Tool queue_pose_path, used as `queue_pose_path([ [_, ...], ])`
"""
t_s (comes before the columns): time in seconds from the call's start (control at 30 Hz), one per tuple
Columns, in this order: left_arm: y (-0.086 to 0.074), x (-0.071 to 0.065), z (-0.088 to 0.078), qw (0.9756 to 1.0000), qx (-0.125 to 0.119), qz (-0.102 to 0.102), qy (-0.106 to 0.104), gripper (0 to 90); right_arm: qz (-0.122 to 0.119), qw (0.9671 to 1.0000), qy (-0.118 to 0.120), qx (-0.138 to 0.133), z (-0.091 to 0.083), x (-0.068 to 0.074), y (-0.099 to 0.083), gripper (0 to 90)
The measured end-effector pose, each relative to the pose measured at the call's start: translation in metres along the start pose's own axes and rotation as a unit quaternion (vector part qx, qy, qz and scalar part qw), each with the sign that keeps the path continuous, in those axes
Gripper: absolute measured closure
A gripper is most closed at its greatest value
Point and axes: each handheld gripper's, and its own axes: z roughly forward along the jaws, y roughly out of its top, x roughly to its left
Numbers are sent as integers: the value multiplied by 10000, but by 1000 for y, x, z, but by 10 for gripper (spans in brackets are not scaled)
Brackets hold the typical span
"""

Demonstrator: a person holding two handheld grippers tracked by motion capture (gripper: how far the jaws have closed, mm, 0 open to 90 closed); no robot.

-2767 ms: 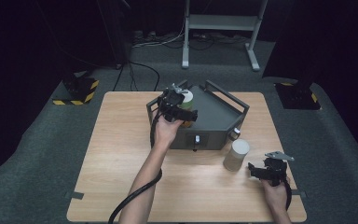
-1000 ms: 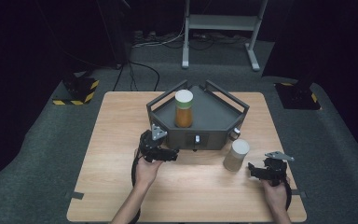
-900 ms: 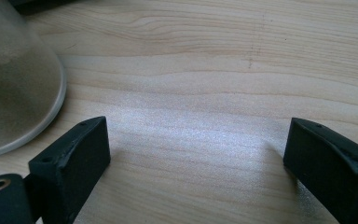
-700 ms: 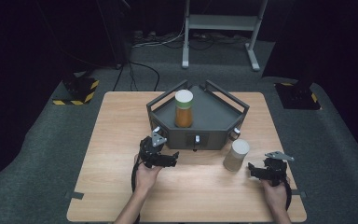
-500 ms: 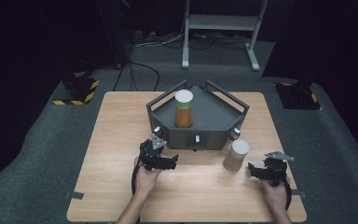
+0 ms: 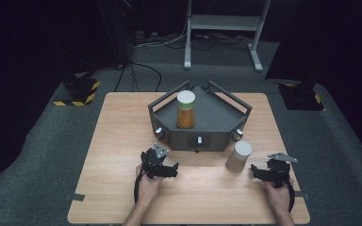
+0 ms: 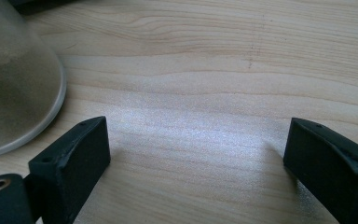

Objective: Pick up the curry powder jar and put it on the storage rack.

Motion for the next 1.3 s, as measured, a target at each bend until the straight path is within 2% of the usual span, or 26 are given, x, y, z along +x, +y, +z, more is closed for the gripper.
queue_pose_path([
  [0.43,-4,-1,8,9999,80,-92,103,11,0,10000,0,0,0,0,0,65],
  [0.77,-5,-1,12,9998,133,-80,154,8,1,10000,0,1,0,0,0,64],
  [1.3,-8,2,17,9995,215,-223,92,4,-3,10000,0,-2,0,0,0,65],
])
